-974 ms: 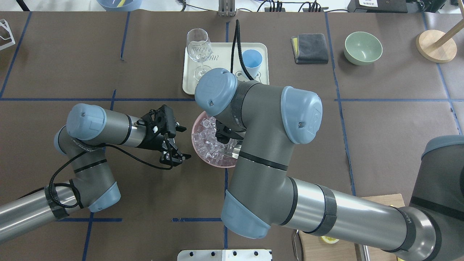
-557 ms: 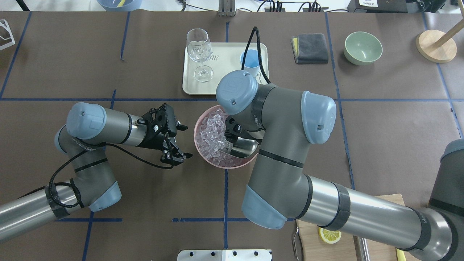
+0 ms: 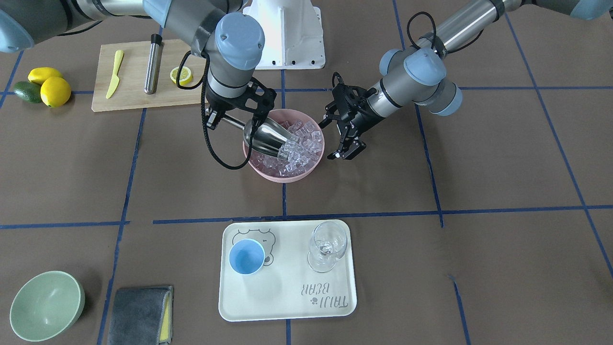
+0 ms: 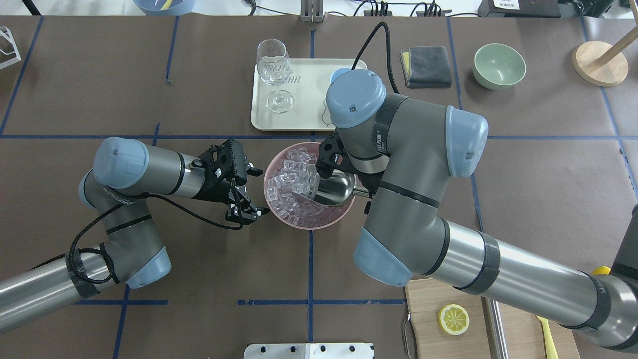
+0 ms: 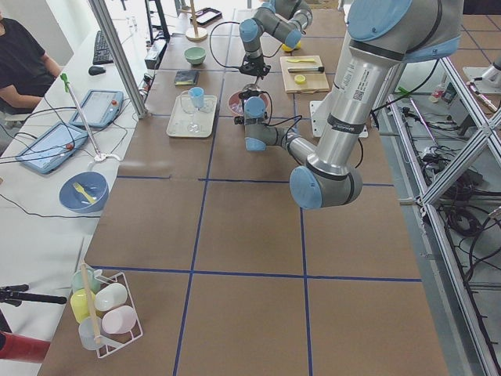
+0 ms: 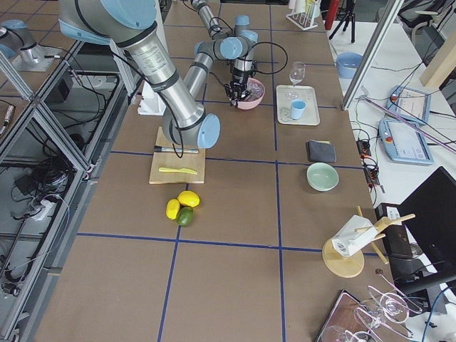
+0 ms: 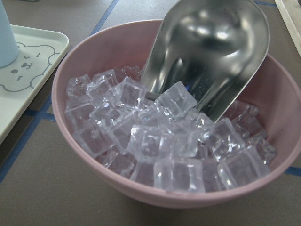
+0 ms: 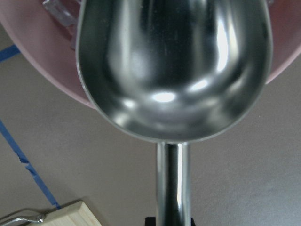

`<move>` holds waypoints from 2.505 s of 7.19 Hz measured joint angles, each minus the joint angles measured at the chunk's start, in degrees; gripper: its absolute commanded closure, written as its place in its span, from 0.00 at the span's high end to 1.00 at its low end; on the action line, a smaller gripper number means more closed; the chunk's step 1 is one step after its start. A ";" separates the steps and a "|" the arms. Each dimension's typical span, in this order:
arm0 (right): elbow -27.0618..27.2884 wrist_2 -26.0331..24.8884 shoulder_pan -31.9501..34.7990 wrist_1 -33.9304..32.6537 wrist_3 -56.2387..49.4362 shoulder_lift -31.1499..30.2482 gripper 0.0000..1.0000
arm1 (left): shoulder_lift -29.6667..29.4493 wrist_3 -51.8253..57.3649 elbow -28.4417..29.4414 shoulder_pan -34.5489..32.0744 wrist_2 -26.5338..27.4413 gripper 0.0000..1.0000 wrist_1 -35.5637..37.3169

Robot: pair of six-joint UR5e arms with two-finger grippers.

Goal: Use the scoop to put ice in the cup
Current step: 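Drag the scoop through the ice and tilt it up to fill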

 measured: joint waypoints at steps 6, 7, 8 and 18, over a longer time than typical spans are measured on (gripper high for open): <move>0.03 4.86 0.47 15.31 6.75 -6.25 0.00 | 0.04 -0.04 -0.52 -1.01 -0.08 1.00 0.13; 0.30 5.39 0.40 16.71 8.09 -6.79 0.00 | 0.04 -0.04 -0.61 -1.11 -0.08 1.00 0.17; 0.62 5.53 0.32 18.11 9.78 -7.05 0.00 | 0.04 -0.04 -0.73 -1.26 -0.09 1.00 0.21; 4.90 5.54 -0.33 34.70 21.51 -12.93 0.00 | 0.04 -0.04 -0.90 -2.37 -0.09 1.00 0.34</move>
